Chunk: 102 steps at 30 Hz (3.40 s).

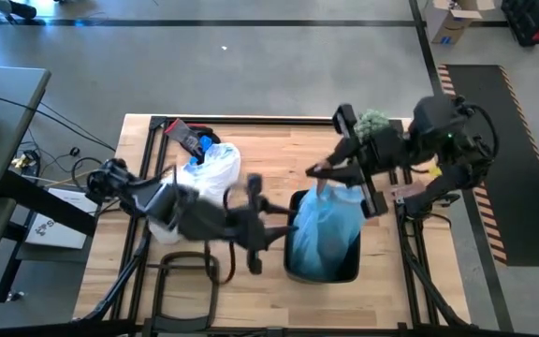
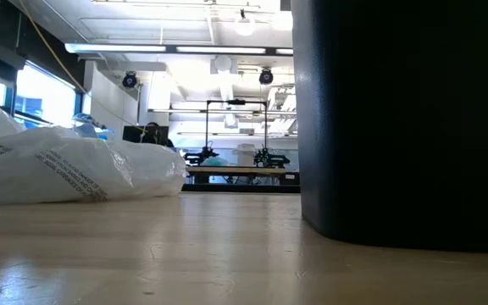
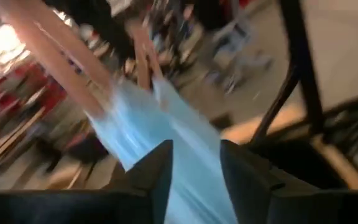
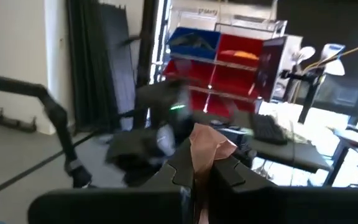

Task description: Place trash/remove bag and relplace

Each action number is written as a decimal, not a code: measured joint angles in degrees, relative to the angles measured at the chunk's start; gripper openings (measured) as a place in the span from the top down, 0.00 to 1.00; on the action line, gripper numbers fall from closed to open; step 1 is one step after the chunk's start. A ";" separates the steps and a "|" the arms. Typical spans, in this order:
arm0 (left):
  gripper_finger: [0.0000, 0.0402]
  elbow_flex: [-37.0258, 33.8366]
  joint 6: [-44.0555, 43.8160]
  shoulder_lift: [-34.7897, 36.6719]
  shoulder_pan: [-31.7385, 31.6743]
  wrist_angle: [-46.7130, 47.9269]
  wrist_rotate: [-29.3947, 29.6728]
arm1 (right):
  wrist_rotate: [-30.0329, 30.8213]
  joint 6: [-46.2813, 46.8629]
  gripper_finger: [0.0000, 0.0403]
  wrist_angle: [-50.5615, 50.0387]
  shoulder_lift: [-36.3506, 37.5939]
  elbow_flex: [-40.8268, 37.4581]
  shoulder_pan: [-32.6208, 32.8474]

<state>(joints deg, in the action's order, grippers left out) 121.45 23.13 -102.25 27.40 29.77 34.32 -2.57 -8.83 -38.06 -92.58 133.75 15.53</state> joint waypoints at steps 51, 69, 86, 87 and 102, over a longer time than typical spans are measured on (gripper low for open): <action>1.00 0.00 13.18 -5.78 -5.82 -22.28 -0.39 | 21.04 23.62 0.40 -29.39 -4.44 0.00 30.76; 1.00 0.00 6.98 -2.02 -3.07 -6.42 11.25 | 78.06 86.61 0.53 -51.80 -2.11 -22.59 50.11; 1.00 0.02 0.85 -1.93 -2.48 0.33 12.65 | 92.10 71.47 0.21 -36.64 10.27 -43.09 43.96; 1.00 0.02 0.83 -1.93 -2.48 0.00 12.23 | 91.39 68.68 0.20 -34.65 10.27 -42.70 43.49; 1.00 0.02 0.92 -1.93 -2.74 -5.70 -0.02 | 63.17 21.94 0.52 0.25 10.05 -40.06 28.51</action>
<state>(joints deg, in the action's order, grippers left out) 121.47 24.05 -104.18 24.67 24.07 34.30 60.60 13.11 -37.81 -82.52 93.69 44.04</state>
